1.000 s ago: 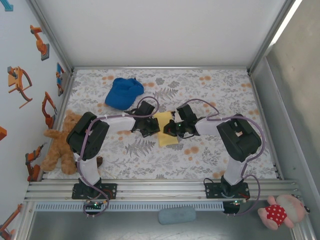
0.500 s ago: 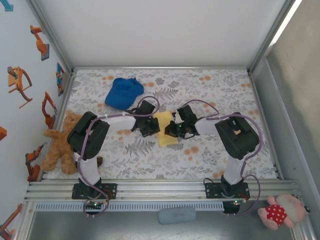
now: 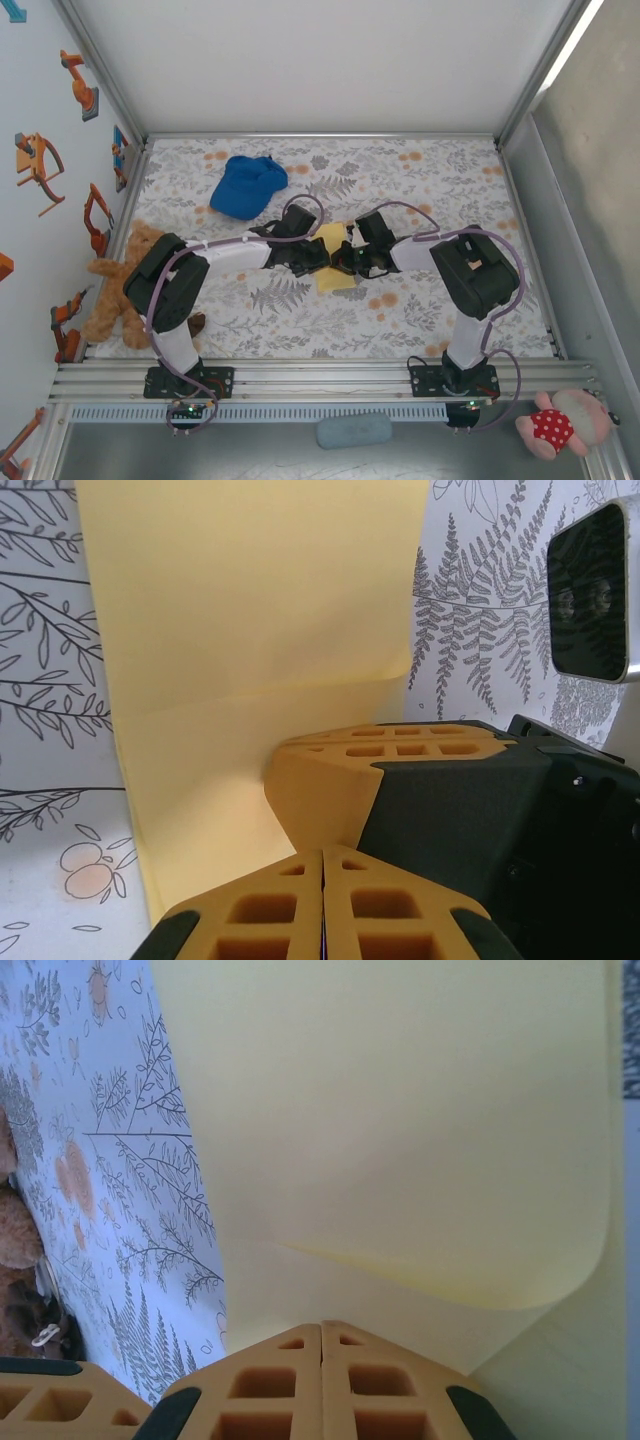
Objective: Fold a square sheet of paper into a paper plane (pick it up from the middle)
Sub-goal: Second fold the triangle at the center of the table.
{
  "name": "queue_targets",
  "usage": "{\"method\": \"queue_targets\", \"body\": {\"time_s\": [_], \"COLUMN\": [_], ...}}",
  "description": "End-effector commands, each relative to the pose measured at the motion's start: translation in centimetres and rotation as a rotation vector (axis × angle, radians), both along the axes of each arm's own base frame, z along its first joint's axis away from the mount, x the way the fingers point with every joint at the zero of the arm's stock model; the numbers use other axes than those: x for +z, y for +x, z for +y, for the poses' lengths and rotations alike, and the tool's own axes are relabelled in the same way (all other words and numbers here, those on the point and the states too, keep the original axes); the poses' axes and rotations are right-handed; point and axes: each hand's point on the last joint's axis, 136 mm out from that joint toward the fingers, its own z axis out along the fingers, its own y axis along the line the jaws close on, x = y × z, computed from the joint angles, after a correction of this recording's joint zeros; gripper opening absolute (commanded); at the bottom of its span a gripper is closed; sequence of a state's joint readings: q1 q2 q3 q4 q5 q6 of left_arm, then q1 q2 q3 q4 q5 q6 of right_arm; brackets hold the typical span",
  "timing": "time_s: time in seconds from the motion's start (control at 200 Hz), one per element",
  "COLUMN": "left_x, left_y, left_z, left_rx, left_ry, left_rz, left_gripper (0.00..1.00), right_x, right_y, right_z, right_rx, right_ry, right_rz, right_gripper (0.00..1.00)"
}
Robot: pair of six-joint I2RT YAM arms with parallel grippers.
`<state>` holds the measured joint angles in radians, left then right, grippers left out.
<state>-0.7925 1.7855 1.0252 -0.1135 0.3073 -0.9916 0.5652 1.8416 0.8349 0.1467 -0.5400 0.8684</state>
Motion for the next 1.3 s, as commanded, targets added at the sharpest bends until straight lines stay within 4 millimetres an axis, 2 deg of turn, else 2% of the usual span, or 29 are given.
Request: {"method": "queue_targets", "body": {"time_s": [0.0, 0.095, 0.205, 0.401, 0.696, 0.856, 1.297], "left_x": [-1.8, -2.1, -2.8, -1.8, -1.4, -1.1, -3.5], "left_y": [-2.2, -2.4, -2.8, -2.6, -2.7, -2.6, -2.7], "left_z": [-0.6, -0.5, 0.6, 1.7, 0.8, -0.6, 0.4], "left_rx": [-0.036, -0.039, -0.02, 0.002, -0.023, -0.053, -0.044], "left_ry": [0.0, 0.01, 0.053, 0.065, 0.018, -0.045, 0.001], "left_rz": [0.079, 0.089, 0.101, 0.065, 0.06, 0.059, 0.106], "left_gripper": [0.08, 0.05, 0.02, 0.01, 0.01, 0.02, 0.02], "right_x": [-6.3, -6.2, -6.1, -6.0, -6.0, -6.0, -6.2], "right_y": [-3.0, -3.0, -2.9, -2.7, -2.6, -2.6, -2.9], "right_z": [-4.6, -4.6, -4.6, -4.3, -4.2, -3.8, -3.9], "right_rx": [-0.086, -0.089, -0.098, -0.099, -0.1, -0.096, -0.101], "right_ry": [-0.243, -0.239, -0.233, -0.225, -0.218, -0.199, -0.195], "right_rz": [0.165, 0.169, 0.171, 0.171, 0.172, 0.178, 0.197], "right_gripper": [0.0, 0.0, 0.0, 0.0, 0.0, 0.0, 0.0]}}
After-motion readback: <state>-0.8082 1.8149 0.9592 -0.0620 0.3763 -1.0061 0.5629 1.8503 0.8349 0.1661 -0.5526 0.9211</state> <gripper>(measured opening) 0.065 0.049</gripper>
